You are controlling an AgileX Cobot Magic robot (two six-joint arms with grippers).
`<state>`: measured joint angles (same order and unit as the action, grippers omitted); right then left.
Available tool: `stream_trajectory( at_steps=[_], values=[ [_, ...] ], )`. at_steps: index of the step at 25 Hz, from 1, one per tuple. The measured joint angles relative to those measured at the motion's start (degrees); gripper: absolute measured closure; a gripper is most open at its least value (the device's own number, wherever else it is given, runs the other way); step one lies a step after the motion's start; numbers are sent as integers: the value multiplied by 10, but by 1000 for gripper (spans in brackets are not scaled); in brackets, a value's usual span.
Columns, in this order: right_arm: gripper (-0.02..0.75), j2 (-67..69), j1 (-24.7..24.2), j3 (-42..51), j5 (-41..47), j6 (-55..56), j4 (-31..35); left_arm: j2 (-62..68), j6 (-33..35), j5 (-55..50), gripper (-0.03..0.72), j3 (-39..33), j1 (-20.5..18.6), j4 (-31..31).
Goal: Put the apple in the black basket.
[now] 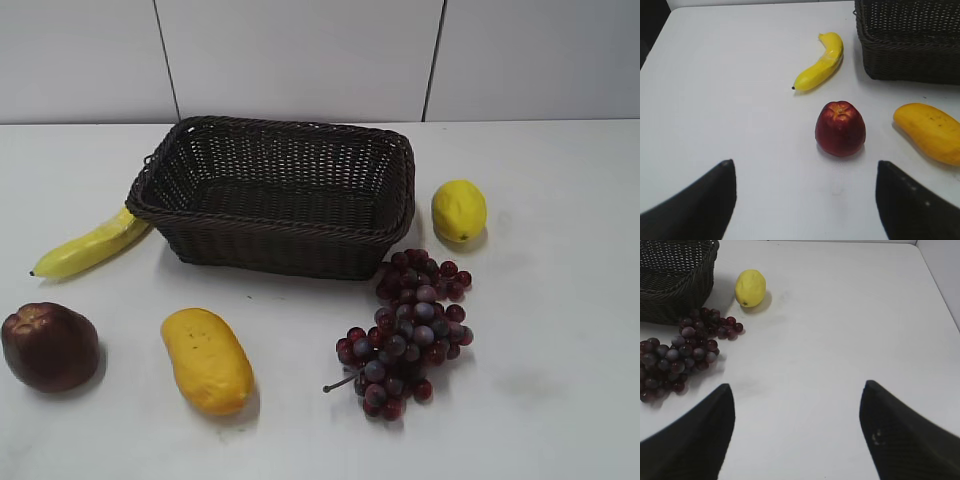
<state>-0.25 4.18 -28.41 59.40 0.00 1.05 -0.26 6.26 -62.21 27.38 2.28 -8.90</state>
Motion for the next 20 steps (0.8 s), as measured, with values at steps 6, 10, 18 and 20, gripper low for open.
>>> stream_trajectory(
  at_steps=[6, 10, 18, 20],
  values=[
    [150, 0, 0, 0, 0, 0, 0, 0, 0, 0, 35, 0, 0, 0],
    [150, 0, 0, 0, 0, 0, 0, 0, 0, 0, 36, 0, 0, 0],
    [150, 0, 0, 0, 0, 0, 0, 4, 0, 0, 37, 2, 0, 0],
    [150, 0, 0, 0, 0, 0, 0, 33, 0, 7, 37, 13, 0, -2]
  ],
)
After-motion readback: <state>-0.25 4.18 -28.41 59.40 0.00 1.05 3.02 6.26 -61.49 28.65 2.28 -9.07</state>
